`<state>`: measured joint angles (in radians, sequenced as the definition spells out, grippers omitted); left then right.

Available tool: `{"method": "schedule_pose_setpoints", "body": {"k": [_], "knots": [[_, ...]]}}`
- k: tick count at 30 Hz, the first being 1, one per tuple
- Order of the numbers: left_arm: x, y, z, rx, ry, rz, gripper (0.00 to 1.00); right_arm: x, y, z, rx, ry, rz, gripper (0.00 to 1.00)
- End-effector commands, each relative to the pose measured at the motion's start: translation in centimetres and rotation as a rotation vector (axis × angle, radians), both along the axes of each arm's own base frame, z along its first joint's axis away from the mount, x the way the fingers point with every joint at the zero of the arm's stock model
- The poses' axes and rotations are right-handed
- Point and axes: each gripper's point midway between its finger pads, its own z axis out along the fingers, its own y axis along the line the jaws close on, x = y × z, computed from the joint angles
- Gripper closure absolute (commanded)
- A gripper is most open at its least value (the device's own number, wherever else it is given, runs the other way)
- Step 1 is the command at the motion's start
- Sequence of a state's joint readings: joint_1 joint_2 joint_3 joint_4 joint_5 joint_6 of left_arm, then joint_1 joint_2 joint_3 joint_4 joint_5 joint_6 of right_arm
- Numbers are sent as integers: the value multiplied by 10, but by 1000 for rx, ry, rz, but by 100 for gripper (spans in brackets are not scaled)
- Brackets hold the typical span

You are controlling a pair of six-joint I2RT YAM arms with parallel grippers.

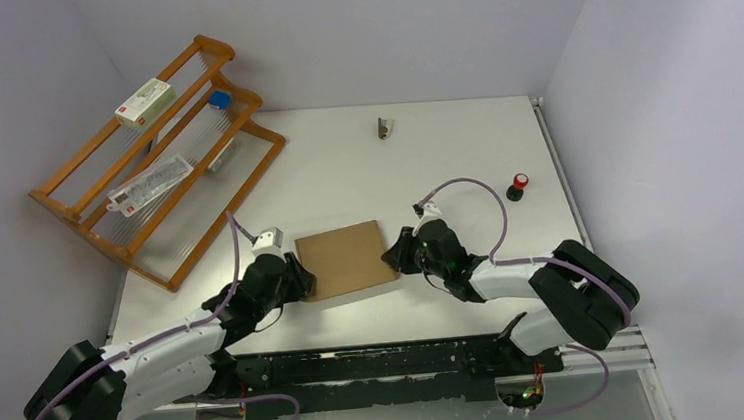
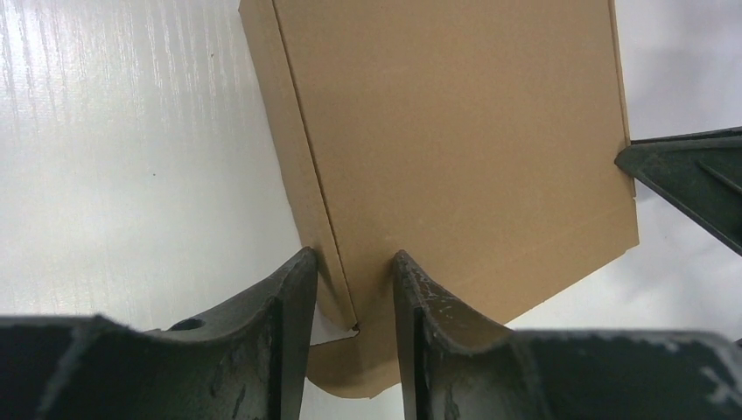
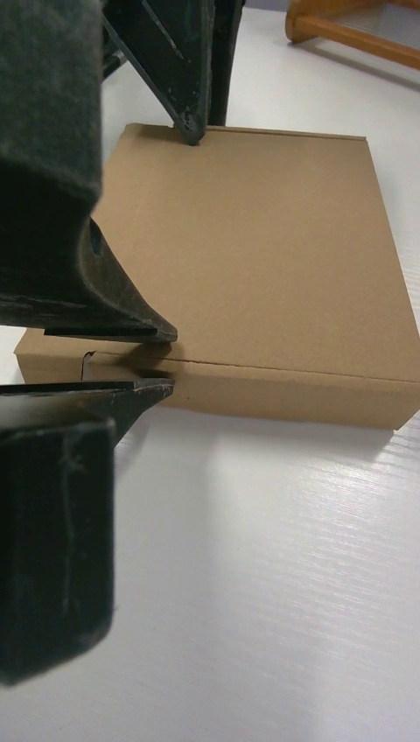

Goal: Fold the paper box

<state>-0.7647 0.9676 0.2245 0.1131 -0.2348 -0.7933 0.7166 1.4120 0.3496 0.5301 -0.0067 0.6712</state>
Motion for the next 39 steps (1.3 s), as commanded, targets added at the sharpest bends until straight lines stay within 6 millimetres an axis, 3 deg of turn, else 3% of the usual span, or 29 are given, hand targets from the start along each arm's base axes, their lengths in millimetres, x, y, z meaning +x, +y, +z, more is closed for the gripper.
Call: {"method": "schedule_pose_setpoints", "body": {"k": [1, 16, 20, 26, 31, 36, 39], "knots": [[-6, 2, -4, 12, 15, -14, 61, -28, -6, -19, 1, 112, 64, 76], [-8, 4, -7, 21, 29, -23, 64, -38, -18, 1, 121, 92, 100, 60], [-9, 3, -8, 14, 33, -26, 67, -40, -25, -2, 100, 91, 87, 63], [-11, -1, -15, 7, 52, -39, 75, -48, -29, -21, 66, 155, 88, 74], [-11, -2, -23, 14, 66, -43, 77, -50, -32, -36, 24, 199, 84, 77], [-4, 4, -28, 62, 62, -14, 78, -42, -40, -44, -34, 200, 38, 77], [5, 9, -22, 81, 41, 22, 76, -30, -38, -35, -59, 165, 35, 77]]}}
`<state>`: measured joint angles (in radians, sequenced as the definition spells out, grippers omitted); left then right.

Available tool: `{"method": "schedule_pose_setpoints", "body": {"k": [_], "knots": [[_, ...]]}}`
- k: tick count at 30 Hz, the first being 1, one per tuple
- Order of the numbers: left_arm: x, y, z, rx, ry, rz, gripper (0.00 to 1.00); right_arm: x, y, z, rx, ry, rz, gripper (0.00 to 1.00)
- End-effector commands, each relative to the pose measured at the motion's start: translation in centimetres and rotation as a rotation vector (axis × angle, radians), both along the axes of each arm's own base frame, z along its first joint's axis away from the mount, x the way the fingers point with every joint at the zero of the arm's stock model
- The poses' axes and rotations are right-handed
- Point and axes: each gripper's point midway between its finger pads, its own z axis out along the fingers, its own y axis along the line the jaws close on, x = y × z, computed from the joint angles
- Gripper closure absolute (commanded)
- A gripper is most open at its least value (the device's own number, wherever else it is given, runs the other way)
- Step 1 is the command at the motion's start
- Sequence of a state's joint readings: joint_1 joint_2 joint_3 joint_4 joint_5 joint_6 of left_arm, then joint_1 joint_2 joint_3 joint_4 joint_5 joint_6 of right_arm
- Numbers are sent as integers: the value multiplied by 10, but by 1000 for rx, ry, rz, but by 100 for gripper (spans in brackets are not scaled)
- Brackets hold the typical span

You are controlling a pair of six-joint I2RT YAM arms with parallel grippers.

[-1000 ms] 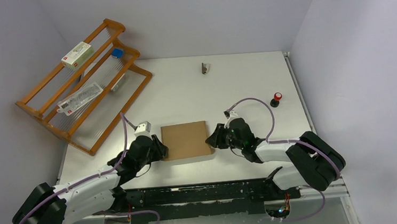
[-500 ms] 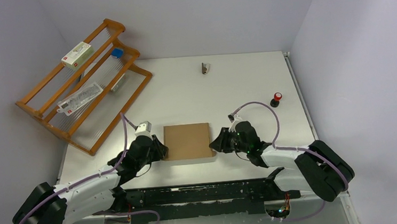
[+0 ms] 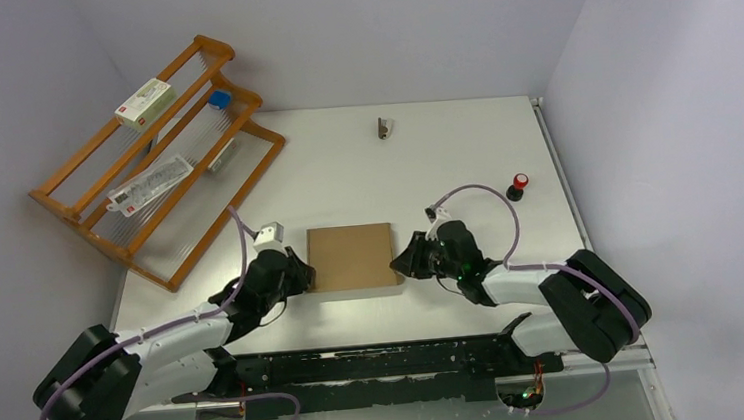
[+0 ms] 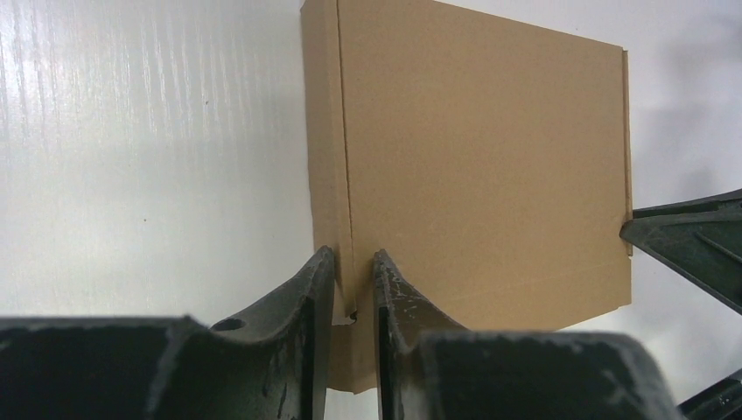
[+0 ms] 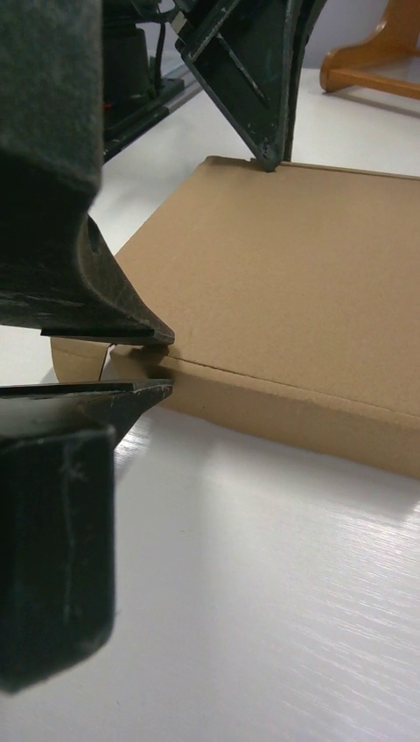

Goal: Fold the paper box

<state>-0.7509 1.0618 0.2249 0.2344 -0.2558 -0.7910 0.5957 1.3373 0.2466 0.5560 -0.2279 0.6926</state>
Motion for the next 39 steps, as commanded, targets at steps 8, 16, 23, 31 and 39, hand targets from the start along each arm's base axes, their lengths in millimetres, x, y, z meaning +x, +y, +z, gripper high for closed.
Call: {"method": "schedule_pose_setpoints", "body": {"k": [8, 16, 23, 31, 39], "knots": [[30, 12, 45, 57, -29, 33, 57, 25, -21, 16, -251, -61, -27, 64], [34, 38, 114, 102, -115, 80, 33, 19, -7, 57, -267, -164, 103, 43], [40, 67, 184, 249, -221, 89, 17, 3, 16, 70, -360, -246, 245, 26], [44, 85, 188, 394, -296, 54, 16, -4, 44, 62, -606, -351, 409, 15], [45, 97, 158, 450, -208, 20, 16, -4, 68, 50, -797, -422, 597, 11]]}}
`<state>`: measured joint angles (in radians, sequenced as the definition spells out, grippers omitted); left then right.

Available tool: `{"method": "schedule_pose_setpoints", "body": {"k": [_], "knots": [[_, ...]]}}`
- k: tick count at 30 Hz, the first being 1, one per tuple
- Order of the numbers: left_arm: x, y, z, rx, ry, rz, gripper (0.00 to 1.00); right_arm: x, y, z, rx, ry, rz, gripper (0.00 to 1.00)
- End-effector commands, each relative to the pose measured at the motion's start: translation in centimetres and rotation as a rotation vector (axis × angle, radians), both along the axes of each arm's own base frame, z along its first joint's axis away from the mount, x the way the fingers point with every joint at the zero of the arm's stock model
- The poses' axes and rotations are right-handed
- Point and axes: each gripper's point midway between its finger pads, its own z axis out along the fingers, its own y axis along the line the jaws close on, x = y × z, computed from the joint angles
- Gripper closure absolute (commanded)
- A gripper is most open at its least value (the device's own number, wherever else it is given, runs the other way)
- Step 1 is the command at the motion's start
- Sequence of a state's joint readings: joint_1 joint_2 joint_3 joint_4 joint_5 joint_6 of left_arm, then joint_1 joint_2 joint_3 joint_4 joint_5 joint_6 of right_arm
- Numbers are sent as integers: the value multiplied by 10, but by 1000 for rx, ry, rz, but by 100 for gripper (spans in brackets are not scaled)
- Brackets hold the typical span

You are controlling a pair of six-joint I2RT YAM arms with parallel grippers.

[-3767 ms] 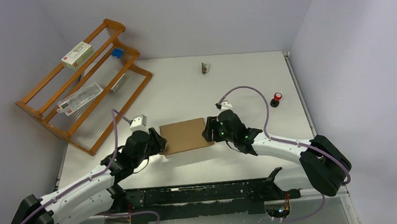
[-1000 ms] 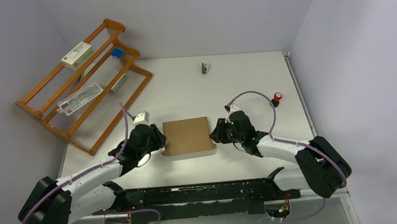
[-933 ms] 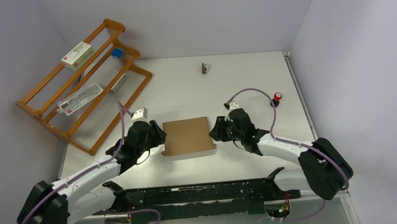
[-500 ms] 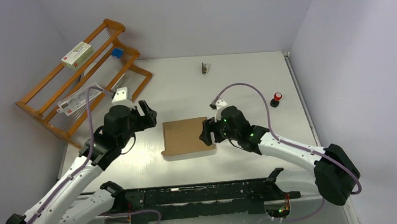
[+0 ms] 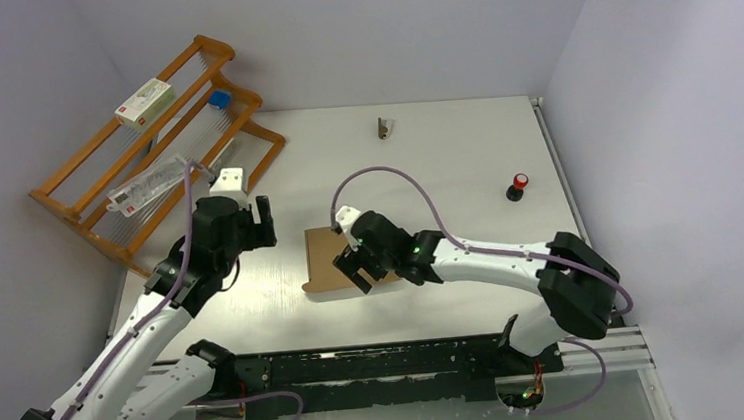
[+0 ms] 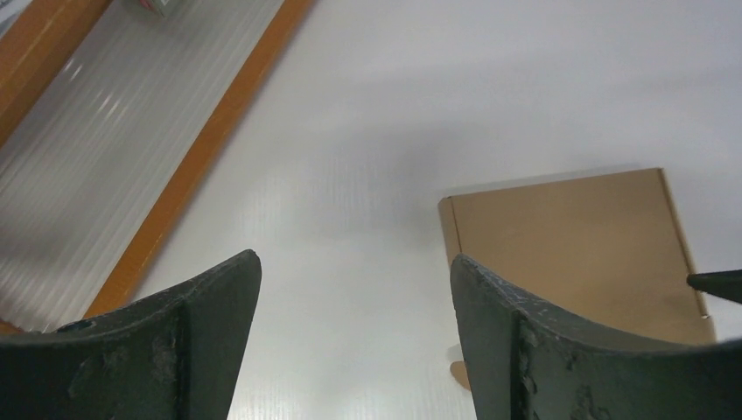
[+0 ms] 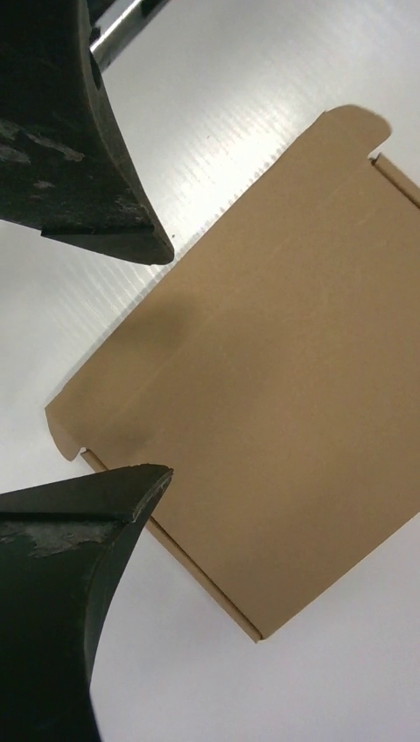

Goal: Fold the paper box

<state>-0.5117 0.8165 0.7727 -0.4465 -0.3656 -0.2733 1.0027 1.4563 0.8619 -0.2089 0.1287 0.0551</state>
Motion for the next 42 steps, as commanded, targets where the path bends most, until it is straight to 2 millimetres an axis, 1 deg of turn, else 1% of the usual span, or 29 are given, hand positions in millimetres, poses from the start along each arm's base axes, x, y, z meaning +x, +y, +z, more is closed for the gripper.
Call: {"method": "schedule_pose_setpoints", "body": {"k": [1, 4, 6, 8, 11, 14, 17, 19, 22, 24, 26, 30, 31, 37, 40, 42], "knots": [[-2, 3, -14, 38, 53, -38, 16, 2, 2, 1, -142, -73, 104, 11], [0, 9, -17, 38, 66, -13, 17, -4, 12, 2, -181, -90, 173, 10], [1, 13, -18, 33, 70, 1, 17, -10, 17, -1, -219, -114, 213, 10], [2, 18, -16, 30, 67, 20, 17, -19, 25, -2, -261, -180, 245, 10], [4, 31, -10, 27, 40, 77, 18, -29, 35, -4, -305, -293, 283, 10], [4, 37, -8, 12, 32, 95, 18, -28, 36, -6, -356, -385, 282, 10], [5, 35, -8, -7, 33, 80, 18, -25, 34, -10, -424, -456, 279, 13], [6, 36, -8, -10, 34, 79, 18, -27, 39, -15, -444, -476, 309, 15], [6, 37, -8, -14, 34, 80, 18, -30, 42, -27, -503, -501, 343, 18], [6, 38, -7, -14, 31, 85, 18, -29, 36, -41, -578, -531, 349, 21], [5, 39, -6, -15, 26, 90, 18, -26, 34, -48, -620, -569, 341, 26], [6, 40, -6, -16, 23, 93, 19, -25, 31, -53, -673, -636, 328, 42], [6, 40, -6, -16, 25, 92, 19, -24, 31, -54, -677, -650, 325, 44], [6, 40, -7, -18, 29, 92, 19, -20, 28, -61, -698, -684, 318, 62], [6, 41, -7, -18, 27, 95, 19, -20, 30, -58, -695, -688, 324, 77], [6, 41, -7, -18, 27, 97, 19, -22, 33, -52, -683, -680, 333, 82]]}}
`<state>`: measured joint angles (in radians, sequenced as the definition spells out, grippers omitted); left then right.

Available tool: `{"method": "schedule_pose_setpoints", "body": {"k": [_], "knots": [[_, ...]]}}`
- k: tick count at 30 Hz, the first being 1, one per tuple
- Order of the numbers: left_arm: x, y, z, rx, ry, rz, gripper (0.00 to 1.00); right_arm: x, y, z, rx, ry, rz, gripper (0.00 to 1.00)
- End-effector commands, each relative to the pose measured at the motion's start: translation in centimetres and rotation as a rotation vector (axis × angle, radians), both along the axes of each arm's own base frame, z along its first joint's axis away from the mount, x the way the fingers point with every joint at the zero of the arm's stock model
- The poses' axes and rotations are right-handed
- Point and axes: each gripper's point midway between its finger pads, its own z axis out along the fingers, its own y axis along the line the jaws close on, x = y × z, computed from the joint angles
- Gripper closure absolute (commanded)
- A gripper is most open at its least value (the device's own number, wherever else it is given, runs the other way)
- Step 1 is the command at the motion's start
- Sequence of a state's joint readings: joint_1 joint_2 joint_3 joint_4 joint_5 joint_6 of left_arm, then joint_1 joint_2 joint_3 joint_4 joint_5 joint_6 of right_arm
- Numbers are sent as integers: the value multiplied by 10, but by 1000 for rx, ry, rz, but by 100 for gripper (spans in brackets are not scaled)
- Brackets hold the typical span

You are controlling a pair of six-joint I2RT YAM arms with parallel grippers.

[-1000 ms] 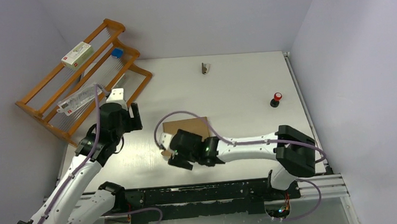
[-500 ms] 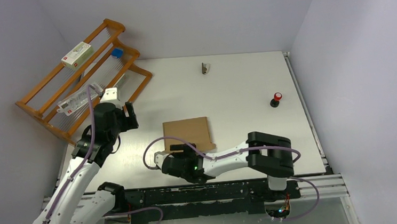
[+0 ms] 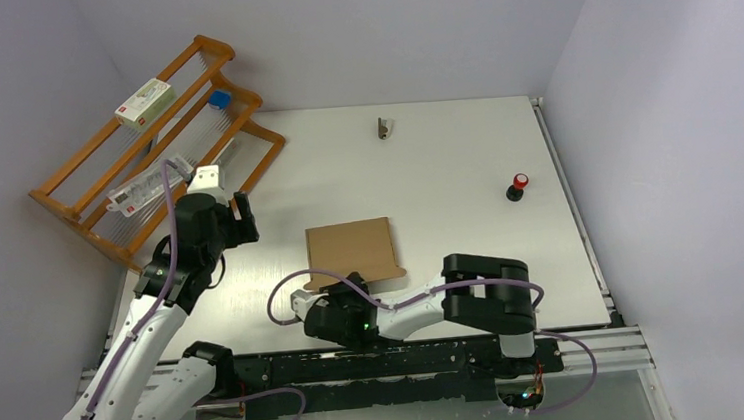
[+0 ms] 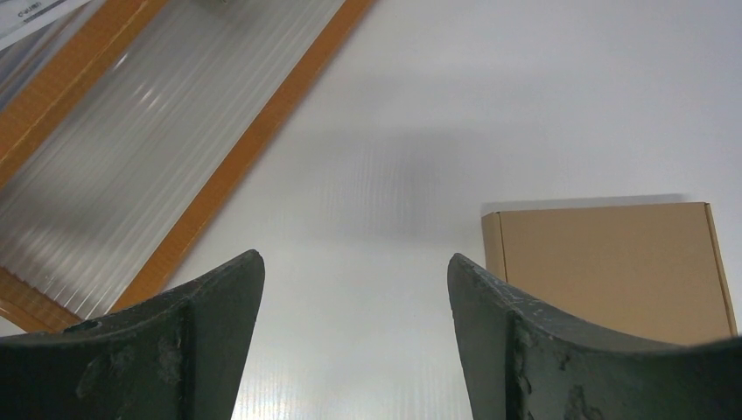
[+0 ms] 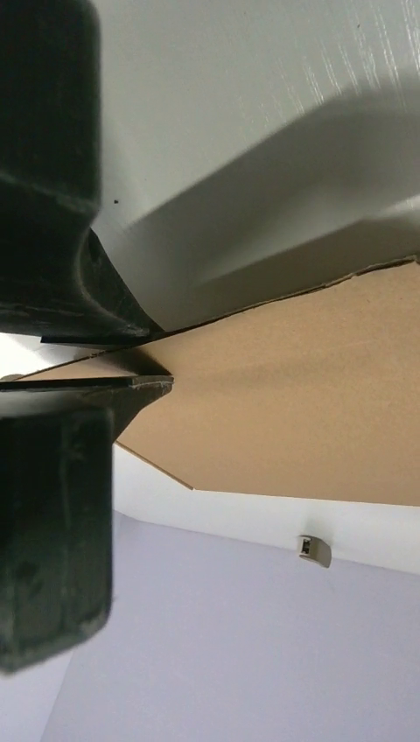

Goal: Fold the paper box

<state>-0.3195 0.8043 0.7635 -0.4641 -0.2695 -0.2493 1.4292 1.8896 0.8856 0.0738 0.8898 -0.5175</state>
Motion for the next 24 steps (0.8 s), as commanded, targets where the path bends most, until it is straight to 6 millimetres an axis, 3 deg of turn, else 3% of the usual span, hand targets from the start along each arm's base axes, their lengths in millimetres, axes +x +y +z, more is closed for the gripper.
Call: {"method": "schedule_pose_setpoints", "body": {"k": [1, 4, 8, 17, 24], "knots": [[0, 2, 0, -2, -5, 0, 19, -5, 3, 0, 5, 36, 24, 86], [-1, 3, 1, -4, -8, 1, 19, -7, 5, 10, 3, 63, 35, 95], [-1, 4, 2, -4, -13, 6, 19, -14, 13, 21, 14, 150, 54, 99], [-3, 12, 10, 4, -44, 44, 19, -17, 18, 60, 35, 333, 55, 100], [-6, 26, 36, 14, -131, 106, 18, -10, 12, 87, 69, 607, 61, 100]]}}
